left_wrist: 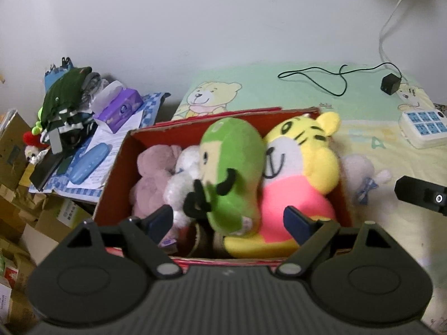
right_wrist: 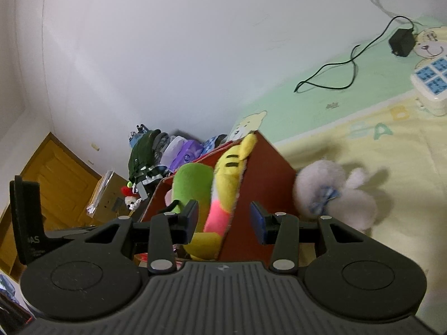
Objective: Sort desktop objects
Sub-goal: 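Move the right gripper toward the white lamb plush with the blue bow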
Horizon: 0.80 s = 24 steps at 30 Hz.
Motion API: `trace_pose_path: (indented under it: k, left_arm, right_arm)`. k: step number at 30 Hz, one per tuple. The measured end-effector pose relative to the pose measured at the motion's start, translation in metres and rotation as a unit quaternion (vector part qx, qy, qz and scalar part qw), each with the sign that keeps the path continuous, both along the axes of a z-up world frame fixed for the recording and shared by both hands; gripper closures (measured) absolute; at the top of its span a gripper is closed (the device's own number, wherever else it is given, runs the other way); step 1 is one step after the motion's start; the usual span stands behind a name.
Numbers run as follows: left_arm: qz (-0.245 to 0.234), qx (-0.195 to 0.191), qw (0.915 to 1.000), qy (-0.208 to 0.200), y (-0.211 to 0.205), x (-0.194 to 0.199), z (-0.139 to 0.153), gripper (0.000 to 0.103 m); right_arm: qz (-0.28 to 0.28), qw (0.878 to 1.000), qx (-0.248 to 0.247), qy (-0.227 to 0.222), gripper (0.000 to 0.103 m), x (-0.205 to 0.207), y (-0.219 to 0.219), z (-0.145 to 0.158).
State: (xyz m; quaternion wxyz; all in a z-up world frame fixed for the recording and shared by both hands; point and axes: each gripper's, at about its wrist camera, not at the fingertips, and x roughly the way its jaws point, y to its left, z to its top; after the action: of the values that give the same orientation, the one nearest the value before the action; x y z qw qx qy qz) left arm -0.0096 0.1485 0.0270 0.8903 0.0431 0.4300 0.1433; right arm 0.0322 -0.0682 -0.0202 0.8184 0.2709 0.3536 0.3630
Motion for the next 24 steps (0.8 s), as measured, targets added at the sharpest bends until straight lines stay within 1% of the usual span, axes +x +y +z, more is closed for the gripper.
trace_pose_path:
  k: [3,6,7,8,11,12,15,16,17,18,20,22,24]
  left_arm:
    - [-0.004,0.001,0.9999,-0.011,-0.013,-0.003,0.007,0.016]
    - [-0.029,-0.011,0.9987,-0.040,-0.028,-0.010,0.019,0.016]
    - [-0.040,-0.016,0.9978,-0.050,-0.034,-0.013,0.023,0.016]
    - [-0.054,-0.023,0.9964,-0.060,-0.040,-0.016,0.027,0.016]
    - [-0.114,-0.065,0.9877,-0.086,-0.063,-0.024,0.034,0.016]
    - [-0.138,-0.081,0.9831,-0.090,-0.074,-0.025,0.034,0.016]
    - [-0.186,-0.127,0.9711,-0.079,-0.100,-0.020,0.022,0.016]
    - [-0.194,-0.143,0.9681,-0.068,-0.109,-0.015,0.013,0.016]
    - [-0.197,-0.155,0.9667,-0.052,-0.117,-0.008,0.003,0.017]
    - [-0.195,-0.162,0.9665,-0.037,-0.124,-0.002,-0.006,0.020]
    - [-0.191,-0.167,0.9671,-0.016,-0.136,0.010,-0.025,0.022]
    - [-0.182,-0.153,0.9714,-0.005,-0.145,0.018,-0.039,0.021]
    - [-0.167,-0.139,0.9760,0.003,-0.150,0.027,-0.053,0.017]
  right_arm:
    - [-0.009,1.000,-0.002,0.002,0.057,0.003,-0.016,-0.003]
    - [-0.022,1.000,-0.007,0.006,0.057,0.006,-0.035,-0.008]
    - [-0.029,0.999,-0.014,0.004,0.056,0.007,-0.042,-0.009]
    - [-0.035,0.999,-0.021,0.003,0.051,0.008,-0.050,-0.011]
    - [-0.059,0.997,-0.040,0.011,0.050,0.014,-0.074,-0.020]
    - [-0.066,0.997,-0.043,0.016,0.050,0.016,-0.081,-0.025]
    - [-0.077,0.995,-0.044,0.038,0.050,0.030,-0.102,-0.037]
    - [-0.074,0.995,-0.047,0.047,0.050,0.035,-0.106,-0.041]
    - [-0.069,0.995,-0.049,0.053,0.050,0.040,-0.106,-0.044]
    - [-0.062,0.995,-0.051,0.058,0.050,0.046,-0.107,-0.047]
    - [-0.047,0.995,-0.052,0.065,0.049,0.055,-0.106,-0.052]
    - [-0.023,0.996,-0.053,0.070,0.048,0.065,-0.104,-0.055]
    - [0.007,0.996,-0.050,0.077,0.045,0.079,-0.100,-0.057]
